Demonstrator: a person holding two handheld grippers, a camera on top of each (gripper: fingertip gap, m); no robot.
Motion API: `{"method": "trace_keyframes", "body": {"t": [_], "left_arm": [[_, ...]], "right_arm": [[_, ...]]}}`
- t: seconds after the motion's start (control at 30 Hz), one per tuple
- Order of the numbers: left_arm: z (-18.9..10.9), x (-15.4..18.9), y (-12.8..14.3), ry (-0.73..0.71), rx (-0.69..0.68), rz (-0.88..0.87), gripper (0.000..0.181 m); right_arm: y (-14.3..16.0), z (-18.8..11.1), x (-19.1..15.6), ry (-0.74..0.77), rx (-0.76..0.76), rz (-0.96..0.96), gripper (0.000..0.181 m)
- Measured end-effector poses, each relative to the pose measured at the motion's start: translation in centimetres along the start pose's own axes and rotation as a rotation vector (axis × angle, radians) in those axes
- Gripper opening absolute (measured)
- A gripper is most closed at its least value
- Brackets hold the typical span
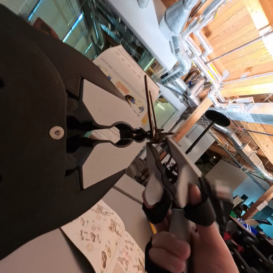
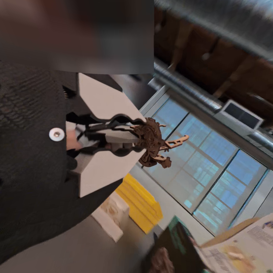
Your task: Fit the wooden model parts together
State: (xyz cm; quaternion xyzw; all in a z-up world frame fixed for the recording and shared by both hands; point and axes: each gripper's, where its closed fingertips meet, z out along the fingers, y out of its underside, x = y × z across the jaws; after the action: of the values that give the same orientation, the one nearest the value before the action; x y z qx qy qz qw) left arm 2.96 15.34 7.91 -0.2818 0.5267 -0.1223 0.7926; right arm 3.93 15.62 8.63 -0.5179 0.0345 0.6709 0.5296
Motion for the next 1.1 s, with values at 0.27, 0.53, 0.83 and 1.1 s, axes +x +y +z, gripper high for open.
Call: {"method": "trace_keyframes", "body": {"t": [0.27,0.53,0.83,1.1], "left_arm": [[0.0,0.6,-0.3,-0.074,-0.029,0.019,0.0],[-0.2,3.1,-0.9,-0.101,-0.001,-0.091,0.0],[-0.2,-0.1,-1.5,0.071,0.034,-0.667,0.0],[-0.5,-1.0,-2.4,0.203,0.07,-1.02,0.0]], "right_arm": [[-0.6,-1.7,-0.7,0.265,-0.108,-1.206,0.041],[1.1,-3.1,-0.5,0.214,-0.31,-1.237,0.041],[0.0,-2.9,-3.4,0.294,-0.279,-1.415,0.027],[2.7,-0.7,-2.6,0.552,-0.464,-1.88,0.016]]}}
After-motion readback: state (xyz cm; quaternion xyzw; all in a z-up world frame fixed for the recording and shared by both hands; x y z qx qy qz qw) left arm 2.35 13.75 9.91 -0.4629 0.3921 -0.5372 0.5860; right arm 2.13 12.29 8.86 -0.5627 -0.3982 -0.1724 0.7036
